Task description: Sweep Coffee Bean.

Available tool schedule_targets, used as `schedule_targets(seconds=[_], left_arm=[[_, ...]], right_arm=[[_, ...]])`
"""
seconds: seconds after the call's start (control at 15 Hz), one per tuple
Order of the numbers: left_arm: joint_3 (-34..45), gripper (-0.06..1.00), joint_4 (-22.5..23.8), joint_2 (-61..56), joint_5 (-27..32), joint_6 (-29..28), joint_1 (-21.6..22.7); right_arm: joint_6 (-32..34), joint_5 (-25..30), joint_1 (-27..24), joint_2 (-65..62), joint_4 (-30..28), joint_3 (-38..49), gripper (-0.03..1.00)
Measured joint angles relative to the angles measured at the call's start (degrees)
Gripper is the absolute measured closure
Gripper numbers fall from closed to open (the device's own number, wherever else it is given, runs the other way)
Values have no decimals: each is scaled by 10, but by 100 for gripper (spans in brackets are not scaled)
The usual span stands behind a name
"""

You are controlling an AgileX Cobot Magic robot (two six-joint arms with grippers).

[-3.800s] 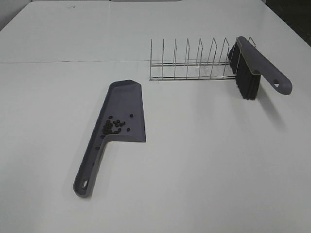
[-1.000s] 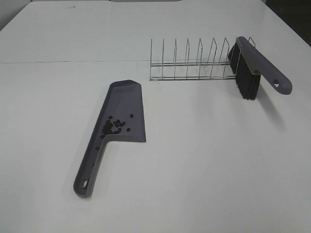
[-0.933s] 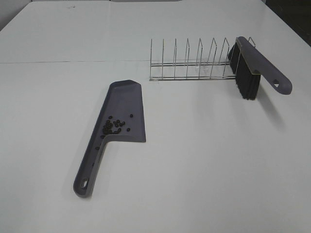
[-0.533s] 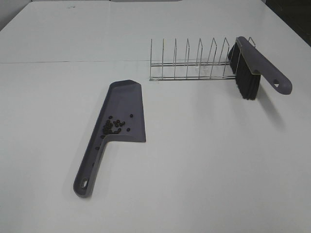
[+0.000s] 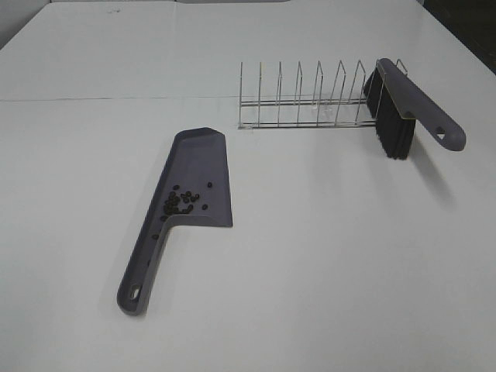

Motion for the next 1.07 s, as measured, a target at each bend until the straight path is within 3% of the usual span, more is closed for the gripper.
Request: schedule_targets(seconds=[1.07], left_arm=[[0, 31, 0, -1, 0, 0, -10]], right_arm=[[0, 0, 0, 0, 0, 0, 33]])
